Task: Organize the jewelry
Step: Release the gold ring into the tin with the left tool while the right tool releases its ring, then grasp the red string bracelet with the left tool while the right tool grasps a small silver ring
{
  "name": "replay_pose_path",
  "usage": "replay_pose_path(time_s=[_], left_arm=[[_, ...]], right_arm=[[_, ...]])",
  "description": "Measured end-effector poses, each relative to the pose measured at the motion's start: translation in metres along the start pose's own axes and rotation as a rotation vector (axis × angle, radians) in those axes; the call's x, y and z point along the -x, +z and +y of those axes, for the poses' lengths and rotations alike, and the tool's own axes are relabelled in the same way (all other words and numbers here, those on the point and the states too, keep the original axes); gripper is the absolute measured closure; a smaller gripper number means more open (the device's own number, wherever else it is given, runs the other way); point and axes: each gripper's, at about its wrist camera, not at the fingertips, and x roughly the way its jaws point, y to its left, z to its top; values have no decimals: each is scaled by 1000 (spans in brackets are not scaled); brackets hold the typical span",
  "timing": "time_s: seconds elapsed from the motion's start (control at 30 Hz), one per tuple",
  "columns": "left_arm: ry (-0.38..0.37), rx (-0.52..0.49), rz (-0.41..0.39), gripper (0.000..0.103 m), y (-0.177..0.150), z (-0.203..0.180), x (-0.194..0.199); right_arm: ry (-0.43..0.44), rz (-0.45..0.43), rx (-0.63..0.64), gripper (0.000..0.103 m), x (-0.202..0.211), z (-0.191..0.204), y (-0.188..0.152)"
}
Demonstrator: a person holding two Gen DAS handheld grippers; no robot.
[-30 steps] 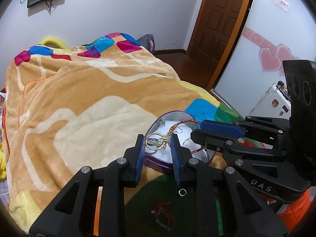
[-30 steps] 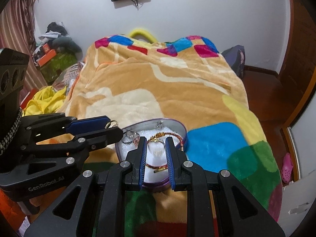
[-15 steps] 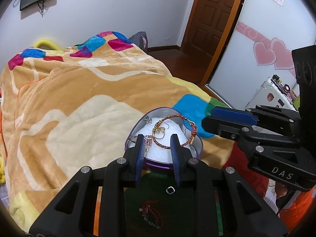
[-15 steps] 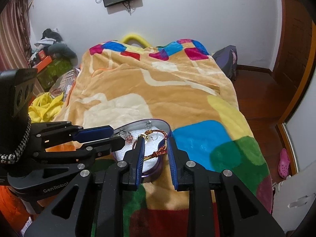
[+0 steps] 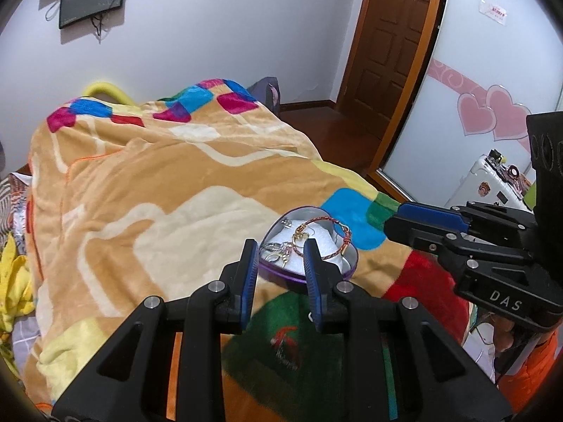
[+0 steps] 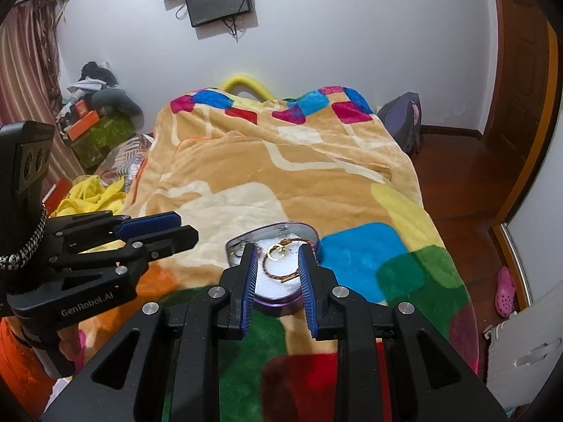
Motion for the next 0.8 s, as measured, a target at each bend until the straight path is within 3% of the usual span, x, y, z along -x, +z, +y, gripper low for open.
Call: replay_pose_path(time_s=[0.1,0.23,0.5,0.8], left_arm=[[14,-7,-6,78,-5,-1,11],[29,-13,-1,77,-13,0,21],[31,17,72,77,-43,8,15],[-22,49,200,77,-78,6,-18]], right_arm=[[1,-6,0,80,6,5,-3],[1,-14,-4,68,11,10,-9],[-6,16,-17,68,10,16,-25],[-21,82,-22,68,1,17,-49]])
